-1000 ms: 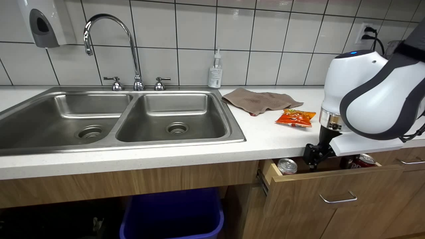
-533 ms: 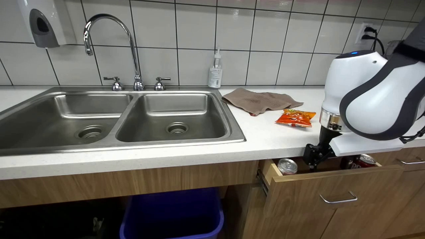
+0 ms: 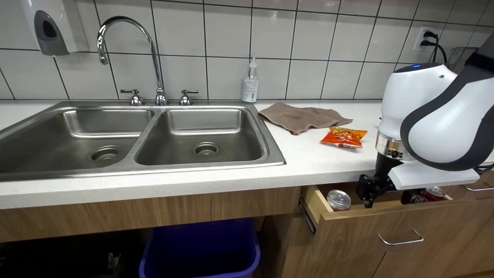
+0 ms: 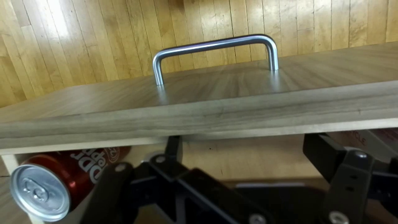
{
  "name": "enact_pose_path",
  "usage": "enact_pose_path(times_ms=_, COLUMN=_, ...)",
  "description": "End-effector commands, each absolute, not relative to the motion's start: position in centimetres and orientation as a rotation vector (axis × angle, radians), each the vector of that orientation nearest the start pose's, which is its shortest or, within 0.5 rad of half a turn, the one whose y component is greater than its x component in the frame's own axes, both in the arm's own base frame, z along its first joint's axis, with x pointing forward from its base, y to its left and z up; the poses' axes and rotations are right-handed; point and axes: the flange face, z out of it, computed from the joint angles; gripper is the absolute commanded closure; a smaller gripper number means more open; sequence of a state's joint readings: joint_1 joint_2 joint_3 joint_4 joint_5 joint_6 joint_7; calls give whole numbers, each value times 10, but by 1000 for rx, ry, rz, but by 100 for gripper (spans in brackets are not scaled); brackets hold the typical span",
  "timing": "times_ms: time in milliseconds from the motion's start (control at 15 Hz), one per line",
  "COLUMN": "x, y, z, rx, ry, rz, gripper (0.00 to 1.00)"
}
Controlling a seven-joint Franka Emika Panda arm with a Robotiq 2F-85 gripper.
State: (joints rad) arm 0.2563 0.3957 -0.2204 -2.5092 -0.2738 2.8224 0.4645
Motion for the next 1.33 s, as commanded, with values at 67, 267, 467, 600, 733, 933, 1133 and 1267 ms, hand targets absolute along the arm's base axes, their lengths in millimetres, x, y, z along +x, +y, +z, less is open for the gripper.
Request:
enact_pose_path(times_ms=67, x=412, y=27, z=129, rx=-3286, ry=282, rz=140, gripper=0)
enact_pose_path(times_ms=267, x=401, y=26, z=131, rx=-3276, ry=307, rz=163, gripper=0)
enact_pose_path(times_ms=467, x=388, y=27, z=131, rx=-3266, ry=325, rz=195, gripper=0)
enact_pose_path(times_ms=600, x=380, y=27, z=132, rx=-3257, ry=342, rz=213, gripper=0)
enact_pose_path(times_ms=733, x=371, y=28, z=132, rx=-3249, ry=355, rz=237, gripper=0)
enact_pose_path(times_ms=933, x=357, y=29, z=133, rx=-3240, ry=368, rz=267, gripper=0)
enact_pose_path(times_ms=1133, x=351, y=30, z=136, rx=-3228, ry=393, rz=272, gripper=0)
enact_pose_path(times_ms=1267, x=354, y=33, z=141, rx=-3211, ry=421, rz=250, gripper=0)
